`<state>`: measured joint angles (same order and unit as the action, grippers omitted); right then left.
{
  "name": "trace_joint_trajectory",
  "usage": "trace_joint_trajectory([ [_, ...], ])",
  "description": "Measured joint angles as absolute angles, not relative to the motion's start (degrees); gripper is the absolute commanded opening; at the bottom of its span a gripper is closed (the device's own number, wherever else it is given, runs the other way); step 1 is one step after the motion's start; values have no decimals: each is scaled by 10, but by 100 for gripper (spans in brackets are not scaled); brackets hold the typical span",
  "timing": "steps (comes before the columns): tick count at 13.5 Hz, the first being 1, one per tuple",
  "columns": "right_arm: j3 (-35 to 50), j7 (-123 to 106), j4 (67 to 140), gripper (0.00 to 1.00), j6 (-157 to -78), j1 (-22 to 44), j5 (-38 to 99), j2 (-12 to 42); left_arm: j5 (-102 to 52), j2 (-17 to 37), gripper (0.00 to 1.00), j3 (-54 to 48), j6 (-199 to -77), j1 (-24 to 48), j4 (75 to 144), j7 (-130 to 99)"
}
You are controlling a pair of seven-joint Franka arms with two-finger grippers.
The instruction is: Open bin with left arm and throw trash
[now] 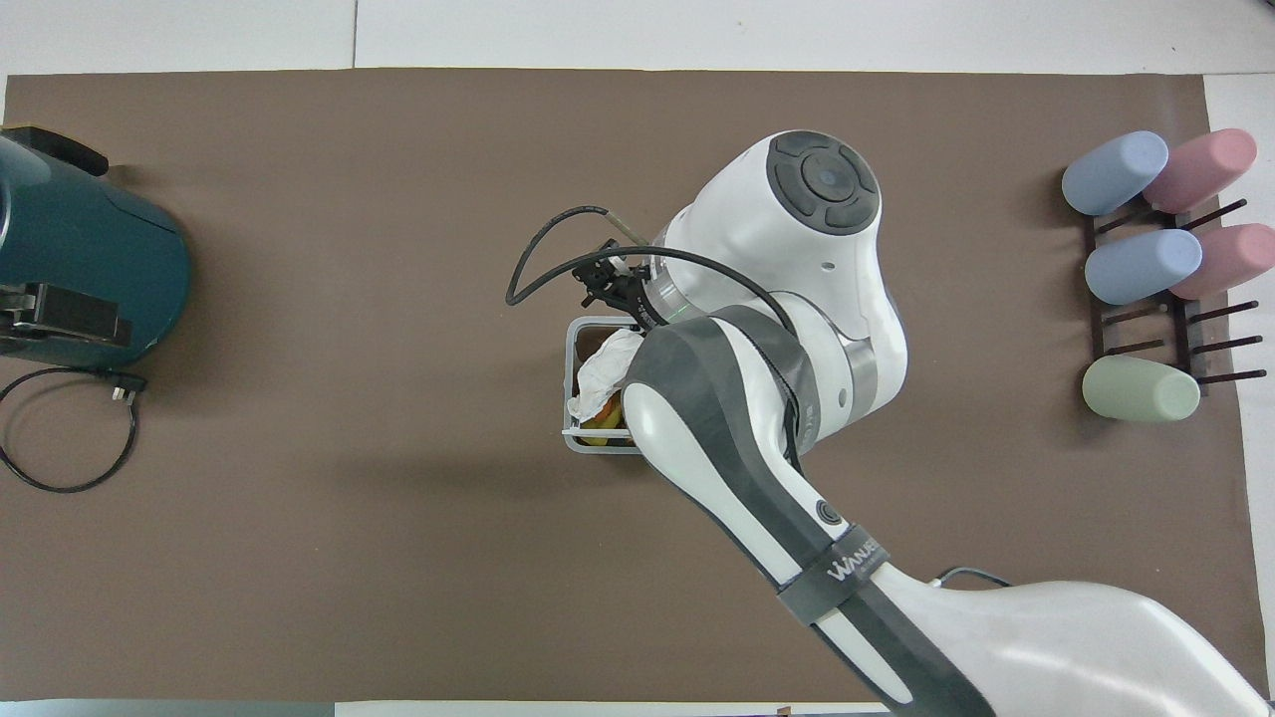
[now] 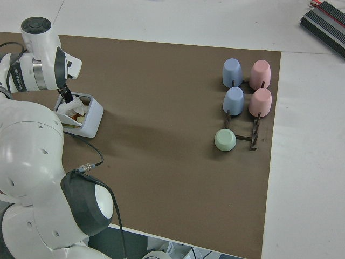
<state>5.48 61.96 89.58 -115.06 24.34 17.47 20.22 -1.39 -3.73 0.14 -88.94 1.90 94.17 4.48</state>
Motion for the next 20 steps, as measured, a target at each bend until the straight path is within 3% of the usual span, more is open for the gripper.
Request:
trace_joint_trajectory([
  [5,54,444,896,100,-1083,163,74,152,-14,-38,100,1,-889,19,946,45],
  [14,40,145,823,100,-825,31,17,30,-14,-39,100,1,-889,19,947,45],
  [17,30,133,882,100,-826,31,16,-10,-14,-39,100,1,-889,19,947,45],
  [20,28,123,928,100,-846,19,11,-17,-14,-39,100,1,-889,19,947,45],
])
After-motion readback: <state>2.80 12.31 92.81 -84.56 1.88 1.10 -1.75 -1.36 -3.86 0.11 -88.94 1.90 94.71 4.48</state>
